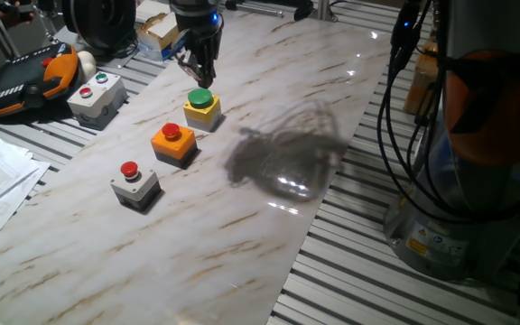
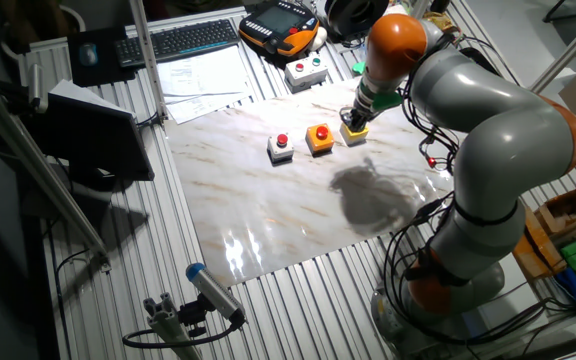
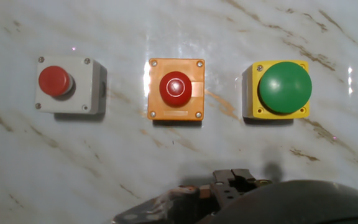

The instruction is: Press three buttons from left to right in sequence

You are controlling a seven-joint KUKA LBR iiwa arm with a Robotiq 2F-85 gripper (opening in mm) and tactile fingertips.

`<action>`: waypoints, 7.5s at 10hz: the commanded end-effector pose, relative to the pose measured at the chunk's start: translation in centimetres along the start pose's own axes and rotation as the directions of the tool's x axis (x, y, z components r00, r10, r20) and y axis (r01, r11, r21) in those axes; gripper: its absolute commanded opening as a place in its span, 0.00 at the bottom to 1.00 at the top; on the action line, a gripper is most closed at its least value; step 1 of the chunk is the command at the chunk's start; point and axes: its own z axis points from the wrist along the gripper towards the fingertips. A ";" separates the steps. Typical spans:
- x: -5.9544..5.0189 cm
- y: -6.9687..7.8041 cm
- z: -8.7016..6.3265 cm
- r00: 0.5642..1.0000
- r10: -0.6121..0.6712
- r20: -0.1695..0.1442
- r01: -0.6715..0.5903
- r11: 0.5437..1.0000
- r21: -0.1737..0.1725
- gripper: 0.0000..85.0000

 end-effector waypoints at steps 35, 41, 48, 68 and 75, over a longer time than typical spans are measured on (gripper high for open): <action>-3.0 -2.7 3.2 1.000 0.000 0.000 0.000 1.000 0.012 0.01; -4.6 -4.1 5.9 0.999 0.035 -0.005 -0.035 0.999 -0.011 0.01; -6.8 -6.5 8.2 1.000 0.025 -0.009 -0.025 1.000 -0.002 0.01; -7.3 -8.0 12.4 0.999 0.040 -0.012 -0.041 0.999 -0.027 0.01; -7.9 -6.9 9.7 0.999 0.048 -0.023 -0.049 0.998 -0.031 0.01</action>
